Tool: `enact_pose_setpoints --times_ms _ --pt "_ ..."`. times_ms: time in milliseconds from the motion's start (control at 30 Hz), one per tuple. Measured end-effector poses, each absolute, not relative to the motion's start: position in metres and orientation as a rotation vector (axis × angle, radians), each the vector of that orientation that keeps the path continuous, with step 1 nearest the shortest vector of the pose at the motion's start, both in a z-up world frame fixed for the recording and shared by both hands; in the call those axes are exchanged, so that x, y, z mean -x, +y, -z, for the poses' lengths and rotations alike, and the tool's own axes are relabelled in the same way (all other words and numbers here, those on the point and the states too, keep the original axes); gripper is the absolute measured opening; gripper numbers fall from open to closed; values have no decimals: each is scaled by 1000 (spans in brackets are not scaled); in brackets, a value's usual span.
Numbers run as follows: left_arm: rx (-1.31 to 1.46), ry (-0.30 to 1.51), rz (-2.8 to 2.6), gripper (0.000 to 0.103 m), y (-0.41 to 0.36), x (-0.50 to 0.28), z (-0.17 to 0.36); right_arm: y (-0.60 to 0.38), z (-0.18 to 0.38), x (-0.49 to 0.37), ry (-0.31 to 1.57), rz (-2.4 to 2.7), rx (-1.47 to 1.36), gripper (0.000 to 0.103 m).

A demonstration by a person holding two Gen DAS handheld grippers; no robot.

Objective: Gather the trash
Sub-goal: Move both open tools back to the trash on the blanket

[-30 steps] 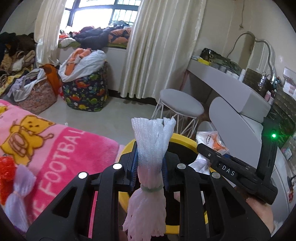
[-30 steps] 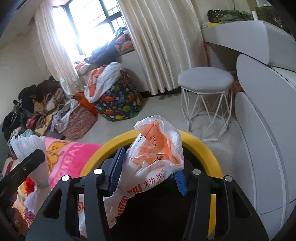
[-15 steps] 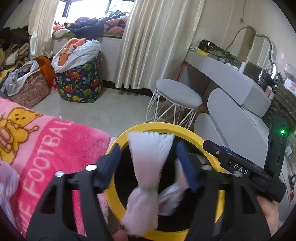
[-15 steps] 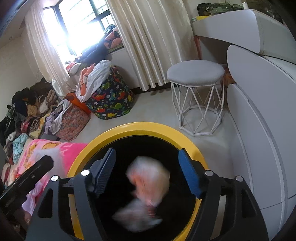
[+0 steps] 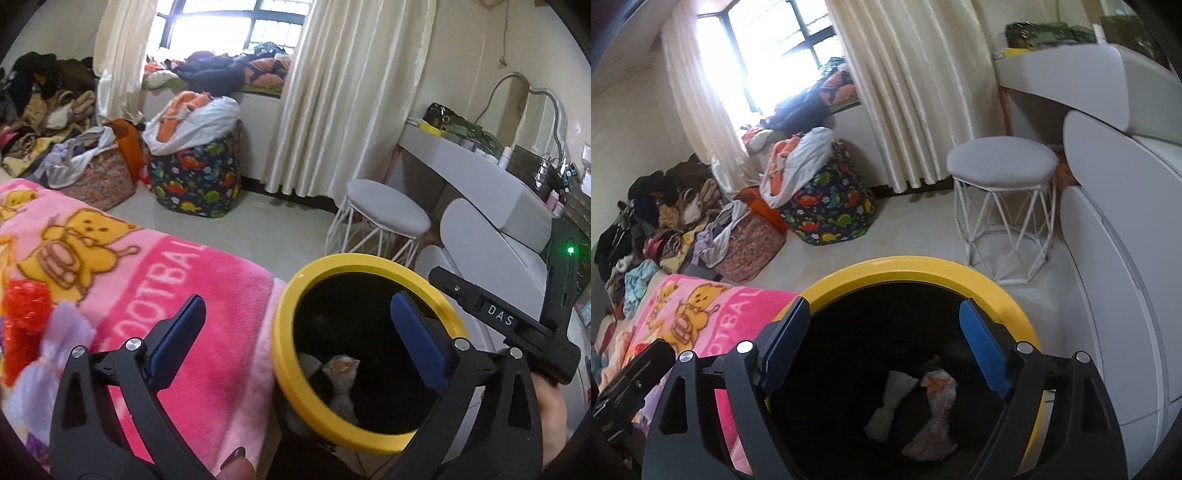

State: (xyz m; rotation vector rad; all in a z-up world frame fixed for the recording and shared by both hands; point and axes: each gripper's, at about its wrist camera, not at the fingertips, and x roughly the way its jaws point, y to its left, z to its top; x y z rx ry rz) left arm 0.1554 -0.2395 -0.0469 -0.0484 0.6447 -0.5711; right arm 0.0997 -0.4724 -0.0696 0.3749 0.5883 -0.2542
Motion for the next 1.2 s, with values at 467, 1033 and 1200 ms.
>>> enact_pose_setpoints --times_ms 467,1033,1200 --pt "31 569 454 92 -181 -131 32 -419 49 -107 537 146 -287 86" --pt "85 510 321 92 -116 -119 21 -354 35 -110 522 1 -216 89" --pt "100 500 286 92 -97 -115 18 -340 31 -109 517 -43 -222 89"
